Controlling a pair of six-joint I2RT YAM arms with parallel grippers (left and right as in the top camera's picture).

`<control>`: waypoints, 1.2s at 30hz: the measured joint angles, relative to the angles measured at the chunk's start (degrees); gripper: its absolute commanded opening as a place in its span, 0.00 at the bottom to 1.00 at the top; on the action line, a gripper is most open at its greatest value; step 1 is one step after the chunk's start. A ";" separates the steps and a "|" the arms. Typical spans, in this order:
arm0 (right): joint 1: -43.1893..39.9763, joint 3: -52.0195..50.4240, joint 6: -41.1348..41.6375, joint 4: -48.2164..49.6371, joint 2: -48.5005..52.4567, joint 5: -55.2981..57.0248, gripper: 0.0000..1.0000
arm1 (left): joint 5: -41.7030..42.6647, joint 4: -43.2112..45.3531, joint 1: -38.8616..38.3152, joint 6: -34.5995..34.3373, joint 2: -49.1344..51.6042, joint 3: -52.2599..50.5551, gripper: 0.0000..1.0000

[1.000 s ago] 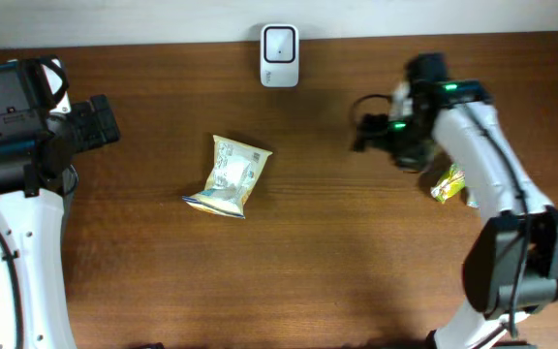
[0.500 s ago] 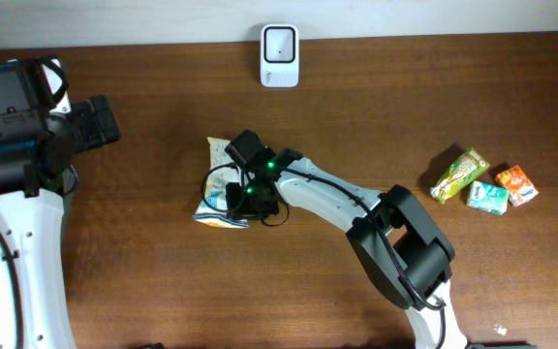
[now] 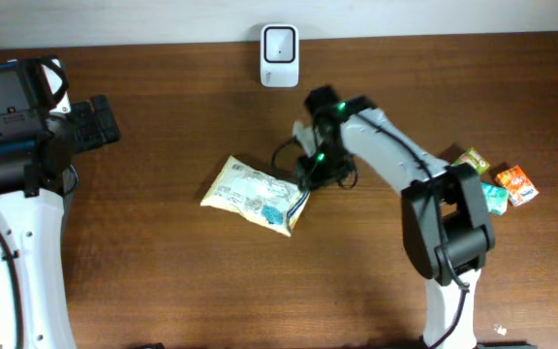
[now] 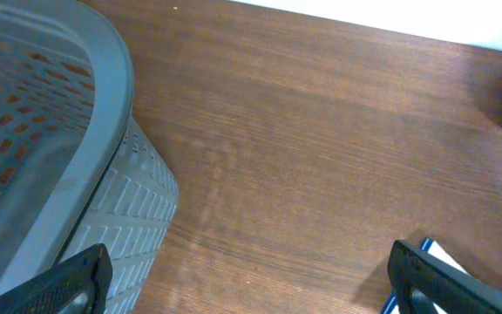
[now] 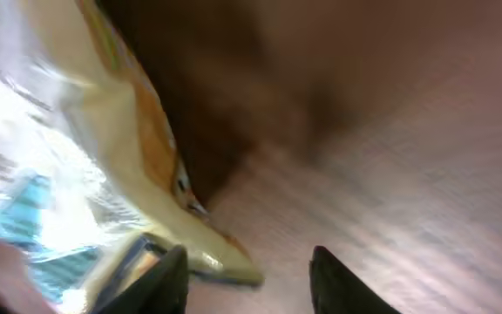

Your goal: Scan the item barcode

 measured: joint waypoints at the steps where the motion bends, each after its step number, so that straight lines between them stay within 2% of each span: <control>1: -0.61 3.32 1.38 0.13 -0.02 -2.21 0.37 | 0.00 -0.02 0.00 0.00 0.00 0.00 0.99; 2: -0.33 5.77 2.82 0.39 -0.07 -3.54 0.32 | 0.00 0.00 0.00 0.00 0.00 0.00 0.99; 3: 1.38 8.20 6.19 2.32 -0.13 -5.01 0.19 | 0.00 0.02 0.00 0.00 0.00 0.00 0.99; 5: 4.26 8.24 13.00 5.92 -0.20 -4.90 0.09 | 0.00 0.02 0.00 0.00 0.00 0.00 0.99; 9: 13.73 8.24 31.52 7.17 2.60 2.71 0.10 | 0.00 0.02 0.00 0.00 0.00 0.00 0.99; 10: 14.88 8.24 33.46 7.91 3.50 3.52 0.11 | 0.00 0.02 0.00 0.00 0.00 0.00 0.99; 11: 16.94 8.24 36.63 8.74 6.12 4.52 0.19 | 0.00 0.00 0.00 0.00 0.00 0.00 0.99; 12: 17.84 8.24 37.81 8.46 7.54 4.87 0.22 | 0.00 0.00 0.00 0.00 0.00 0.00 0.99; 14: 18.38 8.37 38.56 7.93 8.22 5.03 0.36 | 0.00 0.02 0.00 0.00 0.00 0.00 0.99; 16: 18.38 8.46 36.04 7.96 8.22 4.83 0.53 | 0.00 0.02 0.00 0.00 0.00 0.00 0.99; 17: 18.38 8.52 33.11 8.02 8.22 4.63 0.59 | 0.00 0.02 0.00 0.00 0.00 0.00 0.99; 18: 18.36 8.68 28.24 8.02 8.22 4.48 0.60 | 0.00 0.00 0.00 0.00 0.00 0.00 0.99; 20: 16.76 8.90 12.57 5.57 8.22 3.96 0.61 | 0.00 0.02 0.00 0.00 0.00 0.00 0.99; 22: 13.20 9.38 3.78 1.88 8.22 3.52 0.60 | 0.00 0.02 0.00 0.00 0.00 0.00 0.99; 24: 9.14 11.17 0.11 -3.06 8.50 2.25 0.59 | 0.00 0.02 0.00 0.00 0.00 0.00 0.99; 26: 1.75 18.36 -2.29 -12.15 8.35 -1.68 0.63 | 0.00 0.09 0.00 0.00 0.00 0.00 0.99; 27: -0.20 21.14 -2.62 -13.90 7.96 -2.45 0.69 | -0.02 0.04 0.00 0.00 0.00 0.00 0.99; 28: -2.01 22.77 -2.78 -15.74 7.30 -2.62 0.80 | 0.00 0.00 0.00 0.00 0.00 0.00 0.99; 30: -6.54 23.80 -3.10 -17.03 5.51 -1.88 0.87 | 0.00 0.02 0.00 0.00 0.00 0.00 0.99; 32: -11.87 22.25 -4.90 -17.00 5.40 -2.01 0.99 | 0.00 0.00 0.00 0.00 0.00 0.00 0.99; 34: -15.45 17.05 -11.04 -16.72 5.75 -5.79 0.99 | 0.00 0.02 0.00 0.00 0.00 0.00 0.99; 36: -15.54 12.33 -15.34 -14.51 6.91 -9.84 0.99 | 0.00 0.02 0.00 0.00 0.00 0.00 0.99</control>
